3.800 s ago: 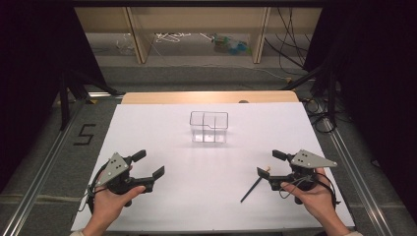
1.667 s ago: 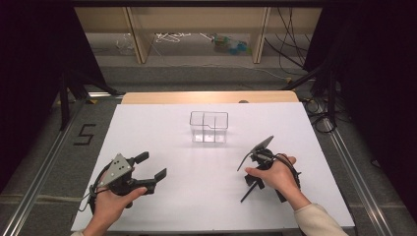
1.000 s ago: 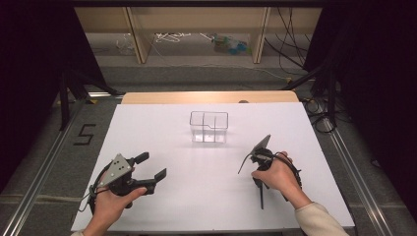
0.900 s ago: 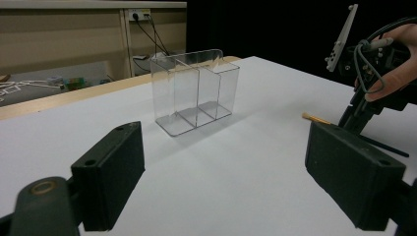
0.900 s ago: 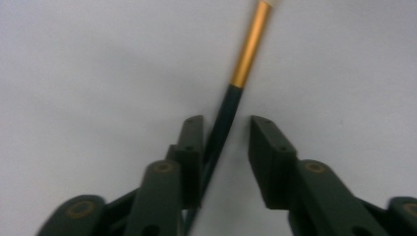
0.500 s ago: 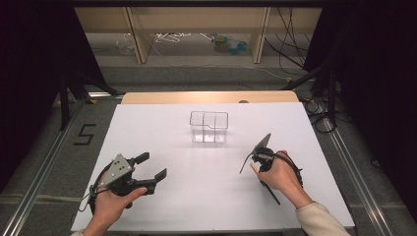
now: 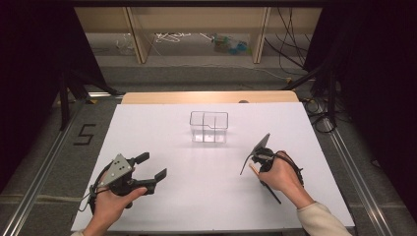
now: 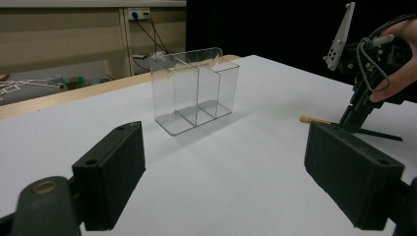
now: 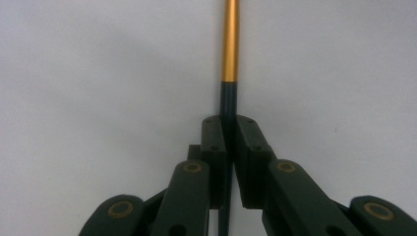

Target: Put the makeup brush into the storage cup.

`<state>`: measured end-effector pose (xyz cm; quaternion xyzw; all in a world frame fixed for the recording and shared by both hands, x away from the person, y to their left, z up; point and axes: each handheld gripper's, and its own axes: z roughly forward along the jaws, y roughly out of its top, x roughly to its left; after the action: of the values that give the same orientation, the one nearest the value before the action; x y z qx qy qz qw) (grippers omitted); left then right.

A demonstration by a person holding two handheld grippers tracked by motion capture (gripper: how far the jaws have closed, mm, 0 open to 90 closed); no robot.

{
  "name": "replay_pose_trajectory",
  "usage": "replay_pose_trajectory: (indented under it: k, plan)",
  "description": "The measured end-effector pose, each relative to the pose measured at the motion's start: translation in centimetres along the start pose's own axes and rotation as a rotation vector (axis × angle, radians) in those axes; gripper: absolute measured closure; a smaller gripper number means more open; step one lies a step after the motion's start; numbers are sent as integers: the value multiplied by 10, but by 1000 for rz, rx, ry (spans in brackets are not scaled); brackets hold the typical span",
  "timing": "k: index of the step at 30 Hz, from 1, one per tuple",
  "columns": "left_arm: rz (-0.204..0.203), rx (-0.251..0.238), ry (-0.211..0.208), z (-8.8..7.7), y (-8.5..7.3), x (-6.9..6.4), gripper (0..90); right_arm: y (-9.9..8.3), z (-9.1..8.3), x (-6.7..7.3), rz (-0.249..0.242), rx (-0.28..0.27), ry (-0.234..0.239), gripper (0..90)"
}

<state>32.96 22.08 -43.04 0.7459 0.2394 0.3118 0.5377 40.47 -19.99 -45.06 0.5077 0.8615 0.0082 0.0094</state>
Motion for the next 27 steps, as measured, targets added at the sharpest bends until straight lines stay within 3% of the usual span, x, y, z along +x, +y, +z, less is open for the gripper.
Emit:
replay_pose_trajectory:
  k: [4,5,6,10,15,16,17,20,21,23,24,27]
  plan:
    - [-1,0,0,0,0,0,152,0,-2,-1,-27,-36,2,841]
    - [-1,0,0,0,0,0,152,0,-5,1,1,-15,16,841]
    - [0,0,1,0,0,0,152,0,-6,2,6,-28,16,841]
    - [0,0,1,0,0,0,152,-1,-9,1,-12,-54,25,841]
    - [0,0,1,0,0,0,152,-3,-15,1,7,-97,43,841]
    - [0,0,1,0,0,0,152,-3,-16,-2,-28,-119,47,841]
    - [1,1,2,0,0,0,152,-3,-16,-2,-28,-119,47,841]
    - [1,2,2,0,0,0,152,-5,-23,-2,-11,-120,59,841]
    - [0,2,2,0,0,0,153,-6,-25,-3,-8,-152,72,841]
    - [1,2,3,0,0,0,153,-7,-27,-2,13,-158,80,841]
    - [0,2,4,0,0,0,153,-8,-28,-2,10,-200,83,841]
    - [0,3,5,0,0,0,153,-9,-30,-2,20,-198,91,840]
